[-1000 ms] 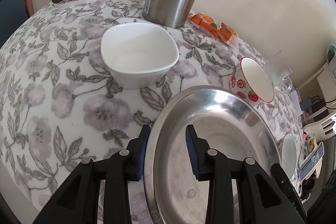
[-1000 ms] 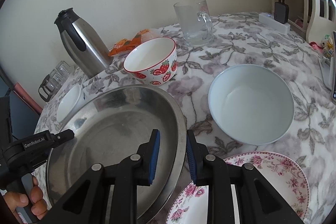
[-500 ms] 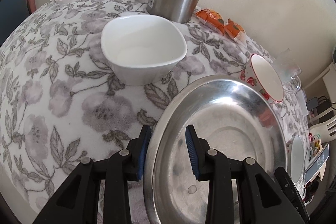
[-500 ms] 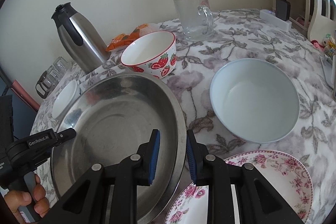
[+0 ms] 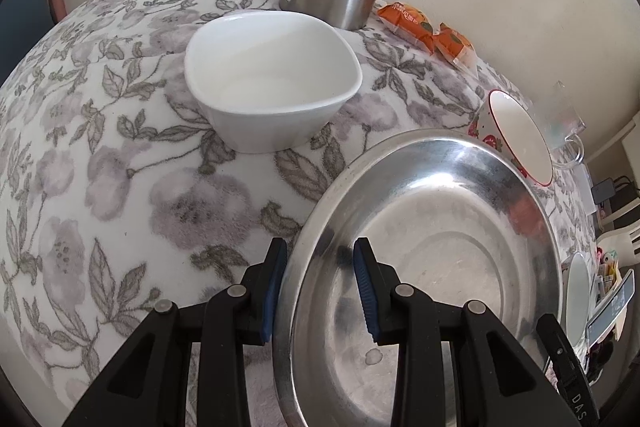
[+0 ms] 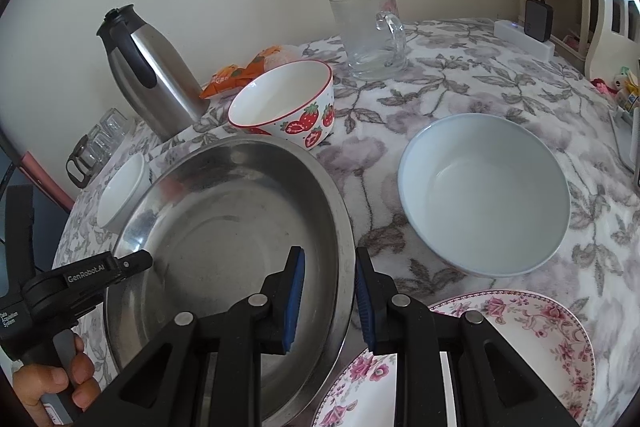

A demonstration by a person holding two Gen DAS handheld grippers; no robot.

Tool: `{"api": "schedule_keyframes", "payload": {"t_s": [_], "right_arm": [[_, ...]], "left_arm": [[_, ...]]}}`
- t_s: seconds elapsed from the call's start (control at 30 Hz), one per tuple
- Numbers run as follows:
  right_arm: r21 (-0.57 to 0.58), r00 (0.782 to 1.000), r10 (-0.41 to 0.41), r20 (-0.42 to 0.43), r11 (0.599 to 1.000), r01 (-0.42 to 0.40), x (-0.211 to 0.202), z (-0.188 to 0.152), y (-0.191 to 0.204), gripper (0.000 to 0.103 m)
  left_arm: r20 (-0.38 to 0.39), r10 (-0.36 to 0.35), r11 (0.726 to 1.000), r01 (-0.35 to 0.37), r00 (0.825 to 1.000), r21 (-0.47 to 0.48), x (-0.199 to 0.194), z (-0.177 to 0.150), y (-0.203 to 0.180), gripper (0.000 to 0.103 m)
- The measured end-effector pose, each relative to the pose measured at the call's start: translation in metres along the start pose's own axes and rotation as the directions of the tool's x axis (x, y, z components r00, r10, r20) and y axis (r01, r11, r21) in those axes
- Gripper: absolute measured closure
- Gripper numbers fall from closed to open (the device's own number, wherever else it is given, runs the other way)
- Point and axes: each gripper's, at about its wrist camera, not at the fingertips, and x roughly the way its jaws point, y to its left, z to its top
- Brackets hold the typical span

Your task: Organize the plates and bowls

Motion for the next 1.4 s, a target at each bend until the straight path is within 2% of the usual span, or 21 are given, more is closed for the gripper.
{"api": "schedule_keyframes", "payload": {"t_s": [0.47, 0.87, 1.1, 1.4], "right_arm": [[-0.005, 1.0, 0.001, -0.002, 1.0, -0.001, 0.0, 0.0, 0.001, 0.075], [0.012, 1.0, -0.009, -0.018, 1.0, 0.01, -0.001, 0.002, -0.002, 0.075], [0.005, 1.0, -0.021, 0.001, 1.0, 0.021, -0.014, 0.006, -0.001, 0.075], [-0.028, 0.997, -0.054, 0.047, 0.998, 0.055, -0.031, 0.013, 0.005, 0.075]], "left_arm": [[0.003, -0.001, 1.0, 0.001, 1.0, -0.006, 0.001, 0.002, 0.001, 0.069], [-0.047, -0.026, 0.999, 0.024, 0.999, -0.038, 0.003, 0.004, 0.004, 0.067], [-0.048, -0.029, 0.999, 0.027, 0.998, -0.041, -0.005, 0.005, 0.005, 0.065], [-0.018, 0.028, 0.999, -0.028, 0.999, -0.033, -0.023, 0.009, 0.007, 0.065]]}}
